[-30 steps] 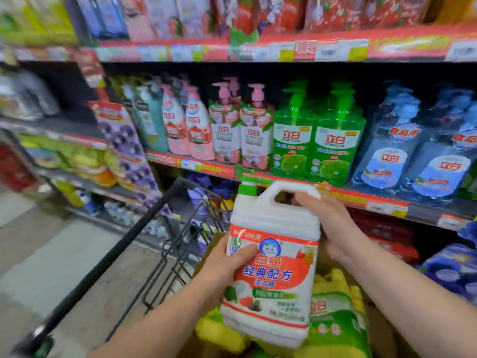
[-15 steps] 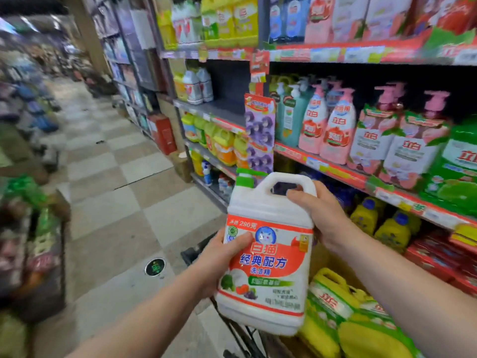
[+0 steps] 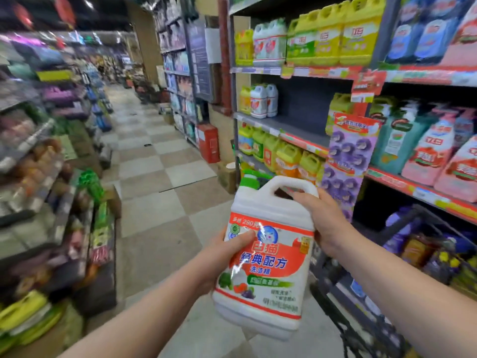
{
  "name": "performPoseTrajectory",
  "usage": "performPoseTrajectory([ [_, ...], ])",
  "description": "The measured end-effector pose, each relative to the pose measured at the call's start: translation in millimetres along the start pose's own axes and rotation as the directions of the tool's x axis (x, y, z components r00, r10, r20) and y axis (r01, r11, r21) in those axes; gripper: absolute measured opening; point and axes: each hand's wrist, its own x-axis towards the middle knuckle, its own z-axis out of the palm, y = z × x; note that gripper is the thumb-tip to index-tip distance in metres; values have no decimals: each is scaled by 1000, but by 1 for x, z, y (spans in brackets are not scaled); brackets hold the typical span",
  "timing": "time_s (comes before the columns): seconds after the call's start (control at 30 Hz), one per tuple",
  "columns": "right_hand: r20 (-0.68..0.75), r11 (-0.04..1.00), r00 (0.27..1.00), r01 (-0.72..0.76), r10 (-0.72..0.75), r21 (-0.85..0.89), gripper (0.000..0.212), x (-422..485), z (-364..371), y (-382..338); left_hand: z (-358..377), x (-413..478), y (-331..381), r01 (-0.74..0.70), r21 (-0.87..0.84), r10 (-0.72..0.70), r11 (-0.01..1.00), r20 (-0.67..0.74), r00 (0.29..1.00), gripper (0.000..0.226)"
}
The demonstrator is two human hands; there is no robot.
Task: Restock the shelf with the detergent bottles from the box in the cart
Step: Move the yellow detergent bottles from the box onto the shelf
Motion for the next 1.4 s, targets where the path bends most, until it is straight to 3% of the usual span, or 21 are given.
performPoseTrajectory([
  [0.1, 22, 999, 1000, 19, -18, -33, 21, 19, 43, 0, -42, 7, 5, -19, -23, 18, 1000, -30, 999, 53],
  [0.23, 72, 993, 997, 9, 0, -119, 27, 52, 86, 4, -86, 25, 6, -43, -56, 39, 998, -79, 996, 51],
  [0.53, 164, 995, 984, -63, 75, -75, 29, 185, 175, 35, -191, 110, 31, -12, -42, 4, 999, -178, 984, 54],
  [0.67, 171, 996, 982, -71, 78, -48, 13, 269, 202, 35, -232, 180, 57, -23, -39, 14, 999, -209, 978, 68],
  [0.77, 180, 996, 981, -67, 78, -65, 25, 329, 216, 25, -255, 235, 80, -24, -16, 21, 1000, -185, 982, 78],
  [1.0, 129, 995, 991, -28, 40, -93, 15, 440, 239, 14, -302, 341, 119, -35, -11, 34, 999, -138, 990, 74],
  [1.2, 36, 996, 999, 15, -11, -93, 11, 521, 256, 17, -343, 431, 142, -43, -2, 43, 999, -70, 997, 51],
  [1.4, -116, 996, 991, 58, -66, -73, 10, 613, 284, 13, -398, 532, 187, -61, 64, 56, 996, 80, 995, 54],
])
